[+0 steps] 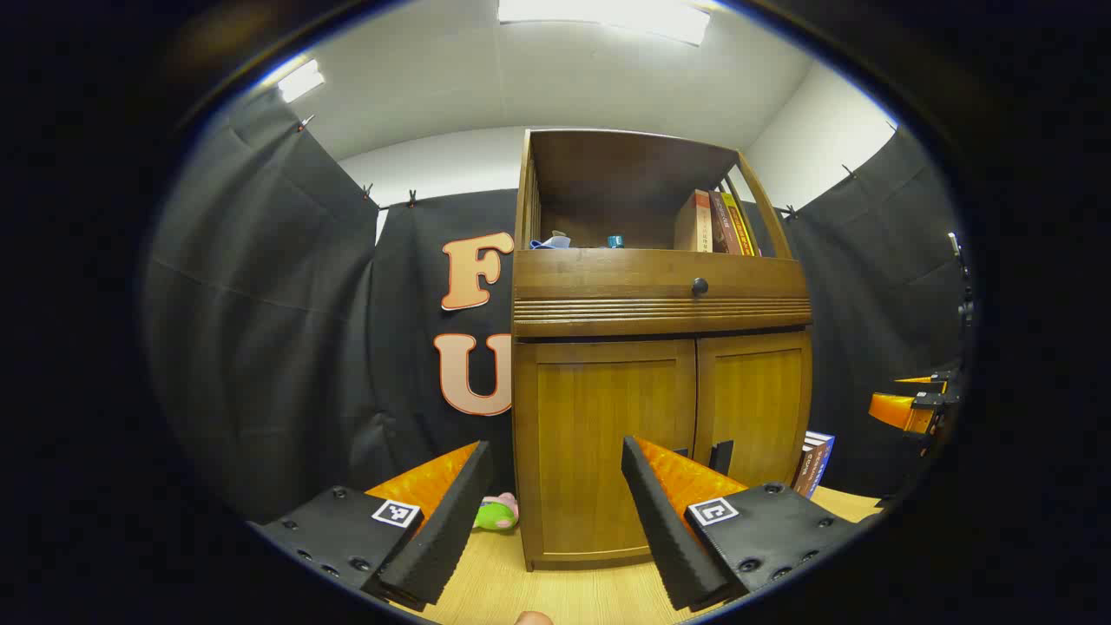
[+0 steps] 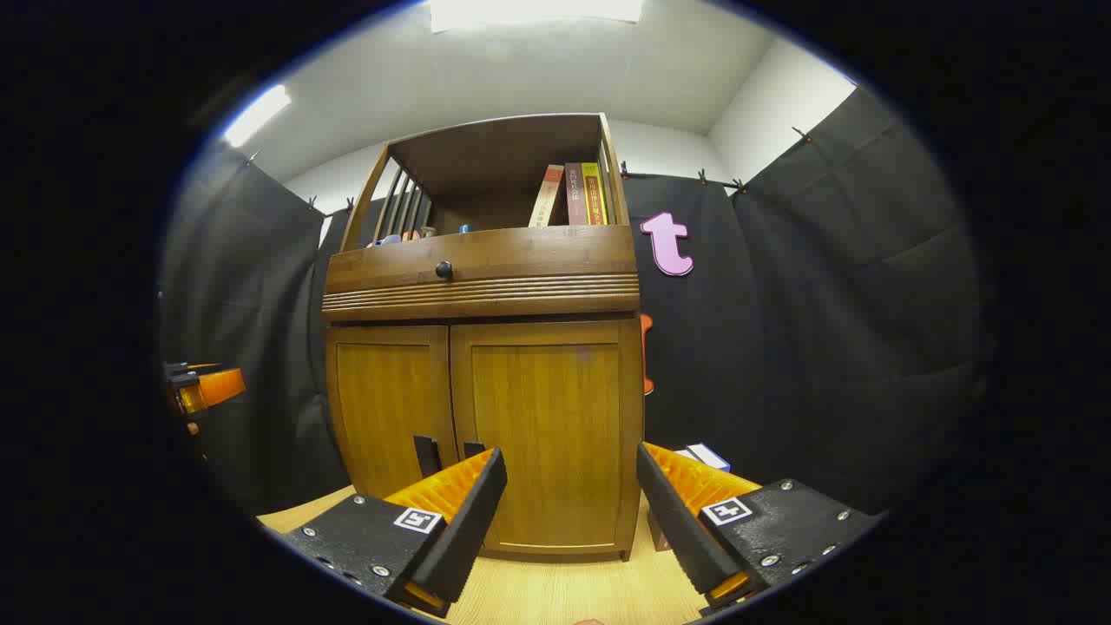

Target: Open the right door of the double-door shoe cabinet with the right hand, and open the left door with the left hand.

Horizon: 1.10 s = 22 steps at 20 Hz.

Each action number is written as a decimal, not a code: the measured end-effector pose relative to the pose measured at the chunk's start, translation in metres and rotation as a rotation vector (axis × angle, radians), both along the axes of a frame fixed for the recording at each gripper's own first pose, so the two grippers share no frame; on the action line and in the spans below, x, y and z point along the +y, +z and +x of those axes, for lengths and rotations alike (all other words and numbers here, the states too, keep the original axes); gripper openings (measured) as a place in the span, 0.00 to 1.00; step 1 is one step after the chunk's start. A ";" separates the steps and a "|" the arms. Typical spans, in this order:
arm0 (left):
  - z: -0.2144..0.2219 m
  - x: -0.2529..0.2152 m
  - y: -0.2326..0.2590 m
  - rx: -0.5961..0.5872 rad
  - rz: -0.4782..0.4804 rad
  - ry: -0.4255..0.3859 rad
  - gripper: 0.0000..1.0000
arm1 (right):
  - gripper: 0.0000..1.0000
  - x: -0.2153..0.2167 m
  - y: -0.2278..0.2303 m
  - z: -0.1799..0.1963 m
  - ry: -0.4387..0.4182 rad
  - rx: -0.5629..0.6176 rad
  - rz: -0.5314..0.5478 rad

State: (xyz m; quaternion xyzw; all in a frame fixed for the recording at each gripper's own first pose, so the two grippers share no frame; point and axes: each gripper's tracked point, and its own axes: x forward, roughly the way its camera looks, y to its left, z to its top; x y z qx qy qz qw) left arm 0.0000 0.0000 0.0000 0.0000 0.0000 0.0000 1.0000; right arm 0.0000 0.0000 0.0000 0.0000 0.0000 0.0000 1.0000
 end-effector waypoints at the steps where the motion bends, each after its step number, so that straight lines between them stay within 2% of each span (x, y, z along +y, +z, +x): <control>1: -0.001 -0.001 -0.001 0.002 -0.003 -0.003 0.97 | 0.93 0.000 0.000 0.001 0.000 0.000 0.000; 9: 0.000 0.004 -0.002 0.007 -0.004 0.008 0.95 | 0.93 0.003 -0.002 0.000 0.007 0.000 -0.003; 15: -0.001 0.005 -0.003 0.006 -0.004 0.004 0.98 | 0.93 0.010 -0.006 0.003 0.016 0.010 -0.010; 16: -0.002 0.005 -0.002 0.006 -0.003 0.004 0.95 | 0.93 0.012 -0.008 0.004 0.018 0.013 -0.012; 22: -0.002 0.011 -0.005 0.010 -0.001 0.013 0.96 | 0.93 0.033 -0.023 0.017 0.049 0.042 0.002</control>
